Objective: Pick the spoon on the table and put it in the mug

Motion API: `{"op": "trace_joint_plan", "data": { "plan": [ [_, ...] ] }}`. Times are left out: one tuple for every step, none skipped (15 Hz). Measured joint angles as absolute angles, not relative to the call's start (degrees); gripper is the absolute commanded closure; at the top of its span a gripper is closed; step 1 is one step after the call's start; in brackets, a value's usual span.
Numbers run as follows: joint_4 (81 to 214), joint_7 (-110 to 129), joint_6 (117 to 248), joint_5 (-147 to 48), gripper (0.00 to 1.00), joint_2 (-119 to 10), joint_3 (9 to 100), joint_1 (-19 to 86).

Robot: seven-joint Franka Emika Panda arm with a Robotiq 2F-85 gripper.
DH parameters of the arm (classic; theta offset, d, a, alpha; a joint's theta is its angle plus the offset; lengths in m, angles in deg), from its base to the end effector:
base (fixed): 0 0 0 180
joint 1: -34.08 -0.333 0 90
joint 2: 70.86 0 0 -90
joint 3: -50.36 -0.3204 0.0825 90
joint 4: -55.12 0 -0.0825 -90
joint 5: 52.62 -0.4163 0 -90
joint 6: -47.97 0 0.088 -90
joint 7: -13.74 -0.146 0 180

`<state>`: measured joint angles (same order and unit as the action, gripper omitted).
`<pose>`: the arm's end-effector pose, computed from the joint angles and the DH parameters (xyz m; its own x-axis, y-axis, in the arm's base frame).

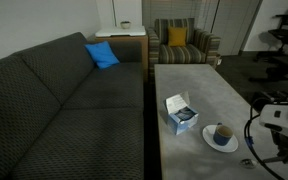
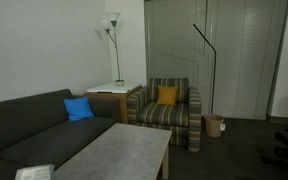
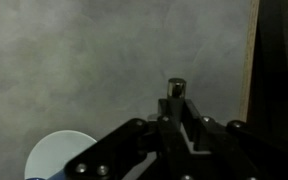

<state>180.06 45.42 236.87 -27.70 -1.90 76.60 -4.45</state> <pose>0.4289 0.0355 -0.1615 0.1246 0.9373 -0.3255 0.9859 -0.0799 0.1472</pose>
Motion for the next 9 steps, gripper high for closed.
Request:
{"op": "trace_joint_plan", "data": {
  "plan": [
    [181.06,44.06,236.87,-27.71,0.96,-2.42,78.16,-6.32],
    [182.01,42.69,236.84,-27.76,0.96,-2.93,79.69,-8.17],
    [182.84,41.27,236.77,-28.01,0.96,-3.30,81.20,-10.06],
    [183.47,40.15,236.58,-28.54,0.96,-3.48,82.49,-11.84],
    [183.99,39.16,236.20,-29.11,0.96,-3.62,83.62,-13.50],
    [184.39,38.21,235.81,-29.83,0.96,-3.68,84.53,-15.01],
    [184.67,37.22,235.41,-30.58,0.96,-3.69,85.32,-16.38],
    [184.77,36.18,234.68,-31.44,0.96,-3.70,85.93,-17.58],
    [184.75,35.14,233.93,-32.24,0.96,-3.70,86.42,-18.64]
  ]
}}
